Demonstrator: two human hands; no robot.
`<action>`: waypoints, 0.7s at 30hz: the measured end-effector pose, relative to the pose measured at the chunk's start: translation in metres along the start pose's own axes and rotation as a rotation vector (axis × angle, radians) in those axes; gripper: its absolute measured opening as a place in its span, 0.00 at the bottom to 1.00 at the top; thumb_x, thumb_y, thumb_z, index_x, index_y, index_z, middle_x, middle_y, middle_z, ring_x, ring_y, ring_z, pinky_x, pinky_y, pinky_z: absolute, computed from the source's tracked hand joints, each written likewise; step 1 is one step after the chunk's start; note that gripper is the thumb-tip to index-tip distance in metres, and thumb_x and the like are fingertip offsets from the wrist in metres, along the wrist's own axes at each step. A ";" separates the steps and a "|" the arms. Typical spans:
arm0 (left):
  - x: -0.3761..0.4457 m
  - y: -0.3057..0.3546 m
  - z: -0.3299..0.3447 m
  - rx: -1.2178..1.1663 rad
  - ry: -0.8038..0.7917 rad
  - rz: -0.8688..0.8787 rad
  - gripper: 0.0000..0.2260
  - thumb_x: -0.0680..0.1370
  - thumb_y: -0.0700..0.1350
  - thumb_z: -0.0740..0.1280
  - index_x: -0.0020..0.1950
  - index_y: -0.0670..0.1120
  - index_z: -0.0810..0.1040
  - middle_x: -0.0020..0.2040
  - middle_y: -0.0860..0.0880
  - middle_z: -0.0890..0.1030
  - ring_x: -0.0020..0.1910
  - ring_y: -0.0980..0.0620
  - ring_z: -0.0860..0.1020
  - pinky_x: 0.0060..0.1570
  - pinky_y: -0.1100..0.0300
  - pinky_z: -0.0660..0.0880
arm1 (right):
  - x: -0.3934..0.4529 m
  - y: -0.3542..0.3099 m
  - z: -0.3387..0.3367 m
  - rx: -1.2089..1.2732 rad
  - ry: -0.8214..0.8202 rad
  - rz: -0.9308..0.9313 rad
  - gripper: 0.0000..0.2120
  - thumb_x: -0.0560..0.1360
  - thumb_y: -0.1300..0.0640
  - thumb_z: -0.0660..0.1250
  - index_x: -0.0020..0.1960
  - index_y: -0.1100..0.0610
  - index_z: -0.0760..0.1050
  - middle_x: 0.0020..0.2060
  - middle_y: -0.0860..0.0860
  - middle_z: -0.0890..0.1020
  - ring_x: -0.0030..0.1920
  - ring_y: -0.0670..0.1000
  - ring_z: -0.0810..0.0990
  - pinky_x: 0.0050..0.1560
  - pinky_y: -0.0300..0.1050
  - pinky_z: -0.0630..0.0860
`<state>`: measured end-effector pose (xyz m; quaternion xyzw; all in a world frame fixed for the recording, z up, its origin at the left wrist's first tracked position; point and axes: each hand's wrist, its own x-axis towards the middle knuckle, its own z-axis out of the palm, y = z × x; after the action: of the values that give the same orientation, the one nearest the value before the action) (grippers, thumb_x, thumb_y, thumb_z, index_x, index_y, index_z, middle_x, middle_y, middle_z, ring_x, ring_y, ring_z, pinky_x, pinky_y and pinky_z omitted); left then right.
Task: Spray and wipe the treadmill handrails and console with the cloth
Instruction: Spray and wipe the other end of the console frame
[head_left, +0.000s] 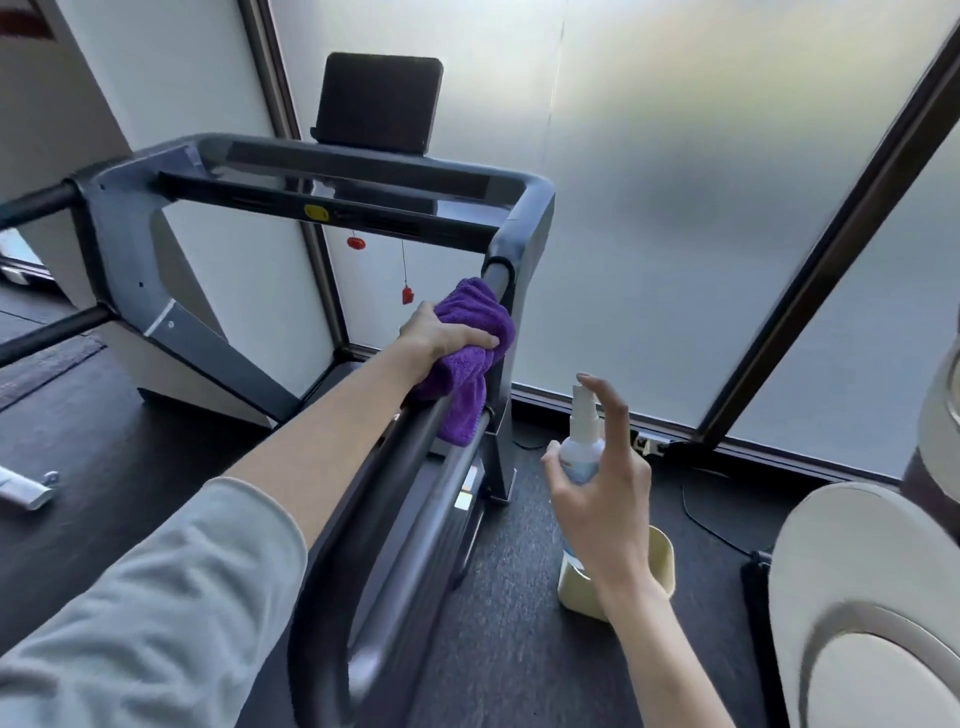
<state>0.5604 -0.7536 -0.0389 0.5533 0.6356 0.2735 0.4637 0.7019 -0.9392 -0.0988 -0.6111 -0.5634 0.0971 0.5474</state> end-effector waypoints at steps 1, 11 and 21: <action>0.009 0.006 0.002 -0.009 -0.014 -0.010 0.39 0.60 0.48 0.81 0.67 0.47 0.69 0.61 0.45 0.76 0.56 0.43 0.76 0.59 0.49 0.74 | 0.003 0.003 0.002 -0.002 0.008 0.014 0.34 0.72 0.66 0.70 0.68 0.40 0.63 0.26 0.42 0.68 0.24 0.44 0.67 0.28 0.38 0.69; 0.063 0.051 0.011 -0.004 -0.213 -0.255 0.18 0.68 0.51 0.76 0.44 0.40 0.74 0.41 0.45 0.77 0.38 0.45 0.75 0.35 0.56 0.68 | 0.024 0.013 0.016 -0.073 0.086 0.095 0.35 0.72 0.65 0.70 0.68 0.37 0.62 0.26 0.47 0.71 0.25 0.45 0.68 0.29 0.42 0.73; 0.057 0.033 0.013 -0.100 -0.157 0.007 0.30 0.65 0.45 0.78 0.64 0.41 0.72 0.50 0.46 0.78 0.39 0.50 0.76 0.31 0.62 0.70 | 0.012 -0.011 0.038 -0.086 0.116 0.034 0.35 0.70 0.66 0.70 0.68 0.38 0.63 0.26 0.42 0.70 0.26 0.46 0.70 0.29 0.43 0.74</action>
<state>0.5889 -0.6937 -0.0325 0.5516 0.5809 0.2621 0.5381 0.6715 -0.9107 -0.0982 -0.6483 -0.5238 0.0464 0.5506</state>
